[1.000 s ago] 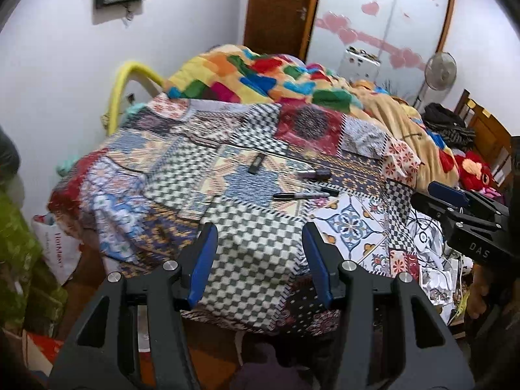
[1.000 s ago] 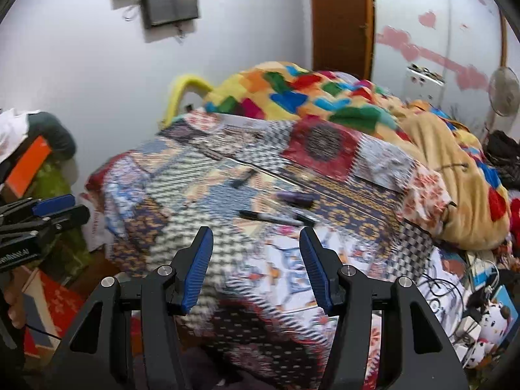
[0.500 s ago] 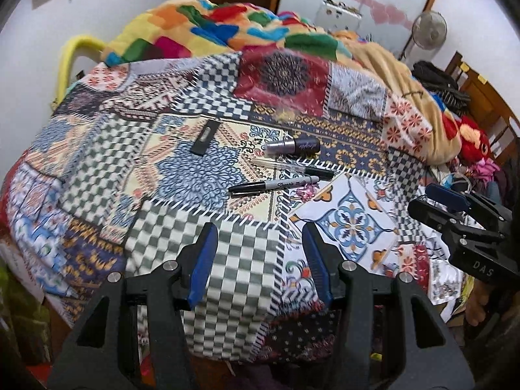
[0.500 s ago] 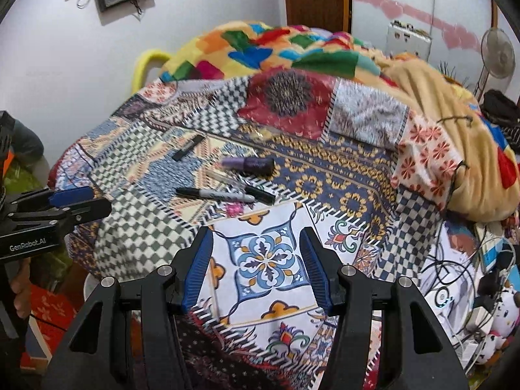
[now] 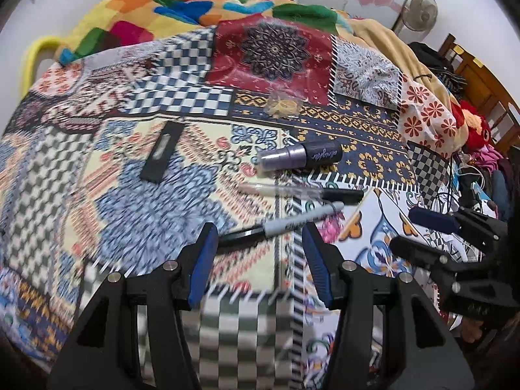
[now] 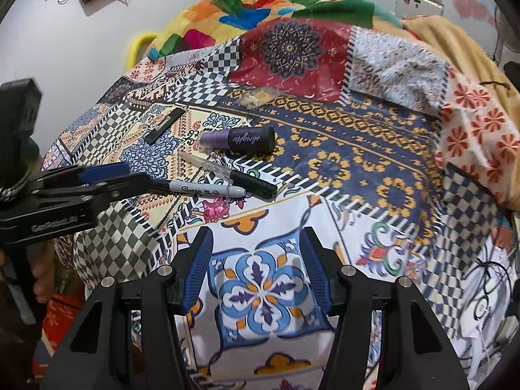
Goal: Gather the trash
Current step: 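Lower both grippers toward the black marker and pink hair clip, then grasp the black Sharpie marker with the left gripper while the right gripper grasps the pink hair clip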
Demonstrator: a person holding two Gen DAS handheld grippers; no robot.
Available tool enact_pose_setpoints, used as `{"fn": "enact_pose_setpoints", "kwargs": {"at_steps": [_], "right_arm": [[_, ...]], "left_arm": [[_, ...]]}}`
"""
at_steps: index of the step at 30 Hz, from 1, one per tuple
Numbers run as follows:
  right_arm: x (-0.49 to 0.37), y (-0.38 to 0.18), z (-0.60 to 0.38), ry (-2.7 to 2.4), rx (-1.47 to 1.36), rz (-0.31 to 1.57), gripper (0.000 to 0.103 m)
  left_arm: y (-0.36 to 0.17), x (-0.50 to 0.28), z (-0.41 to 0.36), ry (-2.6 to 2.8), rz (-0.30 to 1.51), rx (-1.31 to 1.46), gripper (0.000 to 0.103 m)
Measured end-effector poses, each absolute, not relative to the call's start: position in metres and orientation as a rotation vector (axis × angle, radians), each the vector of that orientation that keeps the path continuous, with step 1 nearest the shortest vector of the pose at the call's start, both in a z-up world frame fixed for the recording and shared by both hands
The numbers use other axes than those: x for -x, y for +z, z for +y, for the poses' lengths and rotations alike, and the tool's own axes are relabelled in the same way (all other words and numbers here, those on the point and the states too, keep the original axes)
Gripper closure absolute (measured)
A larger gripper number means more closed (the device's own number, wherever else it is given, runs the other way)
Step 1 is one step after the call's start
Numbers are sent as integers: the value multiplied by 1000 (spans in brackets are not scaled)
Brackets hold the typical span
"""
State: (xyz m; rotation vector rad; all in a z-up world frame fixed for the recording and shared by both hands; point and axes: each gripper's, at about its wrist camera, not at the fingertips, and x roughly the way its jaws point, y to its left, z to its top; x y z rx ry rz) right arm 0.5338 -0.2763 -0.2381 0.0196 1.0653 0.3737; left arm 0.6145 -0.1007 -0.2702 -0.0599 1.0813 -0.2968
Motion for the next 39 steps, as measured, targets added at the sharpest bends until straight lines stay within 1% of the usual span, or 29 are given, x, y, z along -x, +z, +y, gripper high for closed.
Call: {"fn": "enact_pose_setpoints", "kwargs": {"at_steps": [5,8,10,13,14,15,16,18,20,22,25,28,32,37,39], "right_arm": [[-540,-249,-267,408,-3,1073,51],[-543,-252,-263,424,4,1072,51],[-544,-254,-260,434,17,1068,51],[-544,-256,-252,448,41,1062,52],[-545,-256,-249,451,48,1057,53],[-545,-257,-245,458,54,1051,56],[-547,-258,-242,467,58,1051,61],[-548,-260,-233,486,72,1048,64],[-550,-264,-225,487,93,1043,66],[-552,-266,-217,495,116,1040,72],[-553,-269,-208,486,165,1021,75],[-549,-270,-203,460,210,997,75],[-546,-271,-196,419,262,984,76],[-551,-269,-209,428,144,1034,76],[-551,-266,-216,427,101,1049,76]], "left_arm": [[-289,-630,-108,-342,1080,37,50],[-295,-632,-108,-373,1084,51,61],[-297,-629,-107,-393,1084,57,63],[-296,-619,-105,-414,1082,56,71],[-296,-616,-105,-416,1082,54,75],[-296,-610,-103,-412,1087,42,80],[-296,-606,-102,-410,1085,36,80],[-296,-596,-97,-404,1084,34,83],[-296,-587,-92,-393,1087,46,85],[-296,-580,-87,-382,1090,63,86],[-297,-571,-79,-363,1092,94,88],[-296,-562,-80,-360,1087,86,88],[-296,-557,-91,-334,1070,-4,88],[-296,-556,-100,-310,1068,-91,89],[-296,-557,-106,-289,1075,-131,91]]}}
